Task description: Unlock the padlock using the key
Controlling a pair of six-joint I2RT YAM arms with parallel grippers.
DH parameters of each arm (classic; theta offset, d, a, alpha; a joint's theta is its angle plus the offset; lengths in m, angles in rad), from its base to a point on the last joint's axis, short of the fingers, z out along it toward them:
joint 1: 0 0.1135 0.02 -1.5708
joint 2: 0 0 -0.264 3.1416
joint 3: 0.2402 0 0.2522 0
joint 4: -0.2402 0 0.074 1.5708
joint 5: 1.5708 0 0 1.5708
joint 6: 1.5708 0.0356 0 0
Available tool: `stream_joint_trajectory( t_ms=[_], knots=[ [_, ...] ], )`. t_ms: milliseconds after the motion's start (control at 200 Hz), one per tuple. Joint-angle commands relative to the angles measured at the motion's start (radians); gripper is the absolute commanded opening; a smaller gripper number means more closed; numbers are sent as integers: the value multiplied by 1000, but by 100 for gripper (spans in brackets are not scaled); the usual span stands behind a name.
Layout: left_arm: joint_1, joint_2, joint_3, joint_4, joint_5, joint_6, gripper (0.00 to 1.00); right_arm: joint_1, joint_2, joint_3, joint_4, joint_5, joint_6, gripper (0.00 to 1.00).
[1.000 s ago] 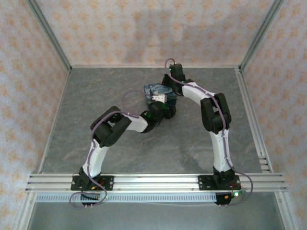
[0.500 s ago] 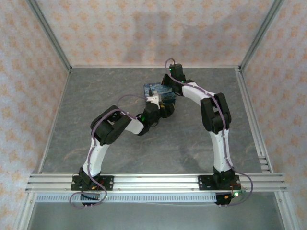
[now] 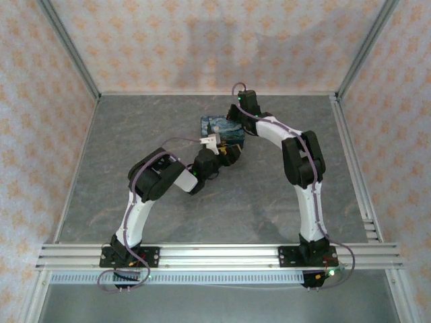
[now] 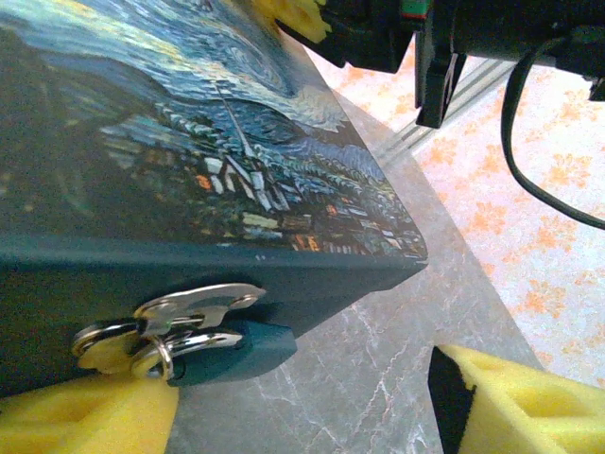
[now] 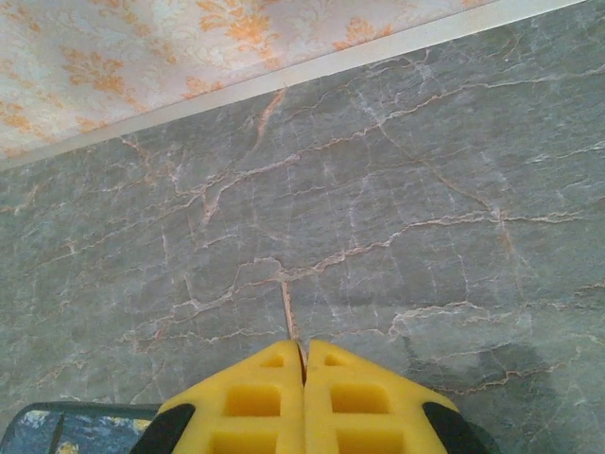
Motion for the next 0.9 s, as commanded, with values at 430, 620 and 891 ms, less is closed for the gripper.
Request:
stream_joint_trajectory(
  t_ms=[430, 620, 891],
  knots=[
    [31, -34, -81, 113, -40, 43, 68, 54, 66, -101, -291, -69, 20, 0],
    [32, -28, -91, 126, -21, 19, 52, 56, 68, -102, -291, -64, 21, 0],
    [32, -33, -105, 134, -13, 18, 66, 56, 68, -100, -296, -63, 17, 0]
  ],
)
